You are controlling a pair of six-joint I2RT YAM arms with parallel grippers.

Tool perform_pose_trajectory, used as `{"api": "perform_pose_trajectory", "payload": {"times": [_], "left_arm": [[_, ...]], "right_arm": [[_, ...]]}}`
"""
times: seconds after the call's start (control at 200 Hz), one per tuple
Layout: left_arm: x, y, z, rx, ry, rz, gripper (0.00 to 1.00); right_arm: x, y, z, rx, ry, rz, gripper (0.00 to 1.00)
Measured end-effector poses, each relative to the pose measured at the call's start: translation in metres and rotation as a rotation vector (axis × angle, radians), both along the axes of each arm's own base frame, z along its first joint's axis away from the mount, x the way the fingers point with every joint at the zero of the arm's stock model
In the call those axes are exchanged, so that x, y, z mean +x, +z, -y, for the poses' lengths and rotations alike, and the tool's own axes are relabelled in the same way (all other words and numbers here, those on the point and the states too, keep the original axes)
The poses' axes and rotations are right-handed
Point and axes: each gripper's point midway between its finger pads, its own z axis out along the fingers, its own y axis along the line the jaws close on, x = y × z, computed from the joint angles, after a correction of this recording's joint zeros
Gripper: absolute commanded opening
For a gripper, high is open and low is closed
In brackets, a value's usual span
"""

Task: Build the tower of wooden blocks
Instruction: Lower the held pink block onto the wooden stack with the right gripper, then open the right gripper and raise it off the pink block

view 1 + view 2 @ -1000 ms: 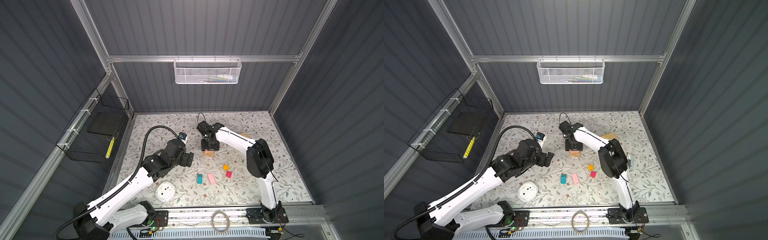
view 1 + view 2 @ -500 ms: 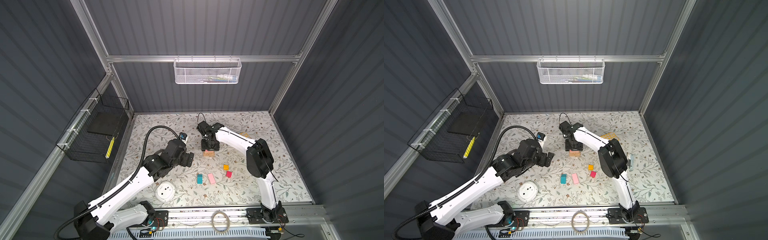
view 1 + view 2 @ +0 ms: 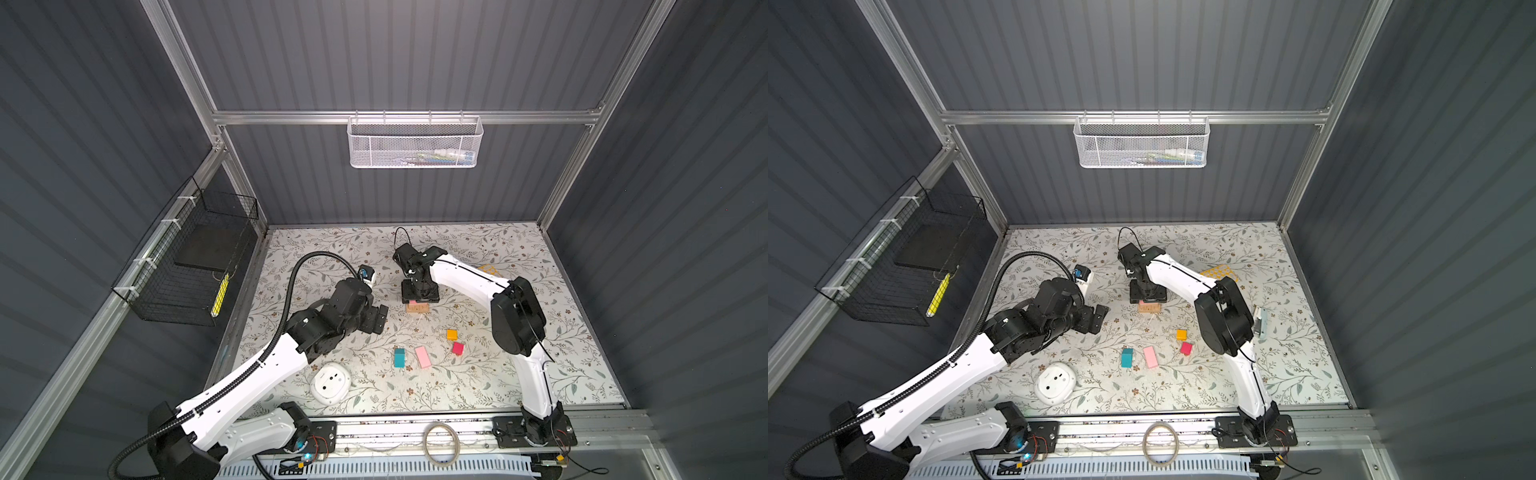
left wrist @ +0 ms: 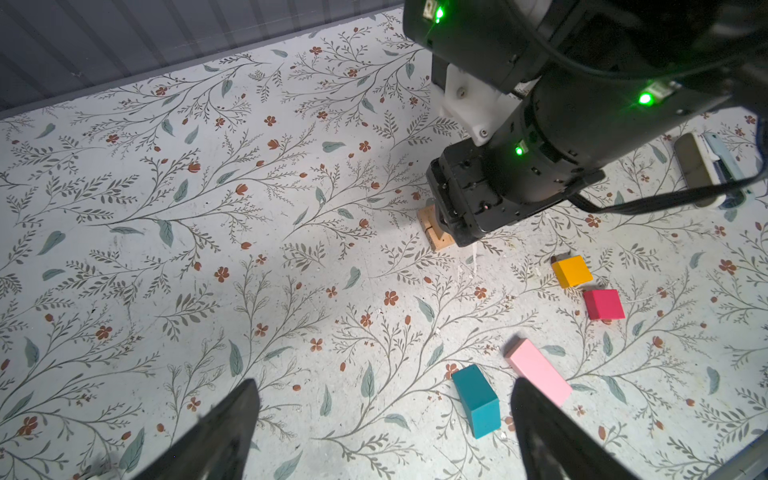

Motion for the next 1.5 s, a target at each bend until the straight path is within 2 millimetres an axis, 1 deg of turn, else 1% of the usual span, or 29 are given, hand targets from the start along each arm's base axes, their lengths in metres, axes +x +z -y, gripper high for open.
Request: {"api": "perform_pose_trajectory", "payload": {"times": [0.29, 0.405, 0.475, 0.56, 0.65, 0.75, 0.875, 0.975, 1.13, 1.261, 1.406, 1.501], "left_arm": [[0.000, 0.000, 0.000, 0.001, 0.000, -0.001, 0.94], [0.000, -0.001, 0.000, 0.001, 0.000, -0.001, 0.95], [0.000, -0.001, 0.000, 0.001, 0.000, -0.001, 0.95], [0.000, -0.001, 0.000, 0.001, 0.000, -0.001, 0.95], [0.000, -0.001, 0.000, 0.002, 0.000, -0.002, 0.95], [0.000, -0.003, 0.000, 0.006, -0.001, -0.007, 0.95], [0.000, -0.007, 0.002, 0.014, -0.006, -0.022, 0.94], [-0.001, -0.011, 0.004, 0.020, -0.013, -0.038, 0.94], [0.002, -0.012, 0.012, 0.028, -0.031, -0.071, 0.90], [0.006, -0.011, 0.026, 0.020, -0.059, -0.105, 0.86], [0.011, -0.012, 0.044, 0.010, -0.092, -0.151, 0.83], [0.010, -0.011, 0.057, 0.005, -0.112, -0.172, 0.83]], "right_arm": [[0.000, -0.001, 0.000, -0.001, -0.002, -0.001, 0.83], [0.000, 0.000, 0.000, -0.002, -0.004, 0.001, 0.90], [0.001, 0.000, 0.001, -0.003, -0.007, 0.003, 0.99], [0.001, 0.001, 0.002, -0.007, -0.003, 0.009, 0.99], [-0.001, 0.008, 0.005, -0.003, -0.005, 0.024, 0.99], [-0.004, 0.027, 0.009, 0.017, -0.008, 0.060, 0.99], [-0.004, 0.063, 0.013, 0.066, -0.014, 0.142, 0.99], [-0.007, 0.088, 0.019, 0.103, -0.022, 0.207, 0.99], [-0.015, 0.115, 0.035, 0.140, -0.037, 0.285, 0.99], [-0.021, 0.135, 0.056, 0.169, -0.069, 0.355, 0.99], [-0.023, 0.159, 0.089, 0.216, -0.129, 0.457, 0.99], [-0.023, 0.177, 0.110, 0.251, -0.174, 0.531, 0.96]]}}
